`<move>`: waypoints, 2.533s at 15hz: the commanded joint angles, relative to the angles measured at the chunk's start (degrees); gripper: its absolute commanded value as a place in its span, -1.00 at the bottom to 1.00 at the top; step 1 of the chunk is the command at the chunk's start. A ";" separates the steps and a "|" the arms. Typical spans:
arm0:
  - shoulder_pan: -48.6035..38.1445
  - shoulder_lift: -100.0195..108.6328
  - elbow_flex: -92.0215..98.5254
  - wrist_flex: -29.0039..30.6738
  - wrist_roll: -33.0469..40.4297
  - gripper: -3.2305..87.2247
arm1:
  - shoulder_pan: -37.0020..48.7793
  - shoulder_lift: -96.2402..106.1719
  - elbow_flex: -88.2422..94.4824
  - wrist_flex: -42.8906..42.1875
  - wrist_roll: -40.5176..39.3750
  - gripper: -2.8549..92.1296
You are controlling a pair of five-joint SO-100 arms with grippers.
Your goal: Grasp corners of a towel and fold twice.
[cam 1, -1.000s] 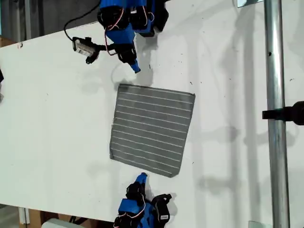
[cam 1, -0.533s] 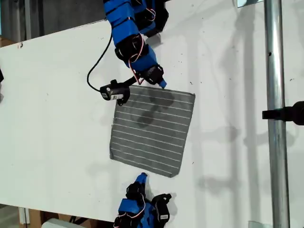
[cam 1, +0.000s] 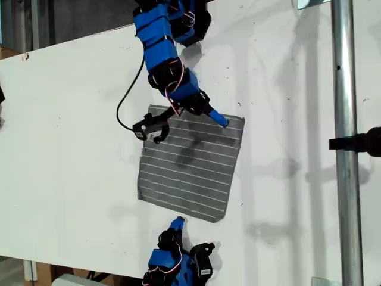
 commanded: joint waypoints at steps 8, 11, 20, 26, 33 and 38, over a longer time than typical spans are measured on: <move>-1.23 0.35 0.35 -0.44 -0.62 -0.99 | -4.57 -23.47 -13.27 -0.79 6.06 -0.13; -1.23 0.35 0.35 -0.44 -0.62 -0.99 | -3.69 -27.77 -13.27 -2.64 7.73 -0.25; -1.23 0.35 0.35 -0.35 -0.79 -0.99 | -0.62 -32.70 -13.45 -4.66 7.73 -0.94; 4.57 -6.77 -17.14 -2.72 4.66 -1.00 | -1.05 -33.40 -14.06 -9.32 7.73 -0.94; 26.72 -69.43 -69.17 14.06 13.27 -1.00 | -0.88 -32.78 -14.24 -9.49 7.56 -0.94; 26.98 -84.81 -76.55 12.22 20.83 -0.25 | -1.05 -32.78 -14.24 -9.93 7.56 -0.94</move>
